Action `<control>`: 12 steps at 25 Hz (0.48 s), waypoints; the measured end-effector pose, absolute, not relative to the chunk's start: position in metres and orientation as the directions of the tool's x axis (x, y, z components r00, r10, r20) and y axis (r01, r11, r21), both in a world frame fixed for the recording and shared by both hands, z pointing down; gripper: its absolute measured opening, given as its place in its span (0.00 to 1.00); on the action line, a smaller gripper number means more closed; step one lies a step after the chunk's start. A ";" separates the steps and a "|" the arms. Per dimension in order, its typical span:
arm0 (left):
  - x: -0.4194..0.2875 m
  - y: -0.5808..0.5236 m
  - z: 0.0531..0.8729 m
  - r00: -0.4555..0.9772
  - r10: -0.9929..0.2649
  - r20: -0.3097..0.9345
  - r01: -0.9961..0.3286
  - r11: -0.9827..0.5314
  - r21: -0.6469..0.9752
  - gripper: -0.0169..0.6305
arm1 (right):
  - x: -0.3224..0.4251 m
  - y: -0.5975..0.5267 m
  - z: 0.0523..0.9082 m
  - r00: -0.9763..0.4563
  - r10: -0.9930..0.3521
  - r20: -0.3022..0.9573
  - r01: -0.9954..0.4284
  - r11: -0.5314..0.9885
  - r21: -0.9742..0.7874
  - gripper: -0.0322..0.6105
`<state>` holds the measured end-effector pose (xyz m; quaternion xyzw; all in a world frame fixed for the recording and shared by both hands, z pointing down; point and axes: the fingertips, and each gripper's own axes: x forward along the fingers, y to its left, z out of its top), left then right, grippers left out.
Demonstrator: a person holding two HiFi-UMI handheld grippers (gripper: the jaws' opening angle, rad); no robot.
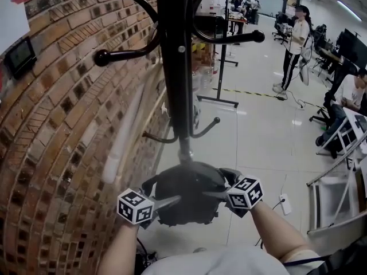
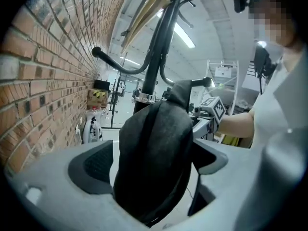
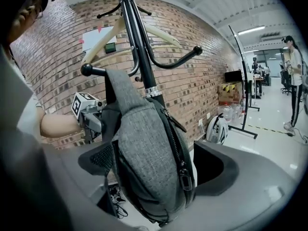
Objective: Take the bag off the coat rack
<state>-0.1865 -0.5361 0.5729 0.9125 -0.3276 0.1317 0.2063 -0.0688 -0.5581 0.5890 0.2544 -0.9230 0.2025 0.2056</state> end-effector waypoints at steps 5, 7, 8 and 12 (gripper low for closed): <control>-0.183 -0.535 0.578 0.767 -0.541 0.344 -0.640 -0.677 0.363 0.71 | -0.069 -0.557 0.600 -0.773 -0.393 0.497 -0.569 0.777 -0.270 0.60; -0.183 -0.535 0.578 0.764 -0.537 0.358 -0.644 -0.671 0.368 0.65 | -0.069 -0.557 0.600 -0.764 -0.401 0.506 -0.581 0.769 -0.267 0.52; -0.182 -0.534 0.578 0.762 -0.536 0.364 -0.646 -0.667 0.371 0.61 | -0.068 -0.557 0.601 -0.757 -0.407 0.511 -0.588 0.766 -0.262 0.48; -0.182 -0.530 0.575 0.743 -0.550 0.381 -0.667 -0.653 0.358 0.48 | -0.069 -0.553 0.601 -0.740 -0.411 0.533 -0.597 0.765 -0.239 0.36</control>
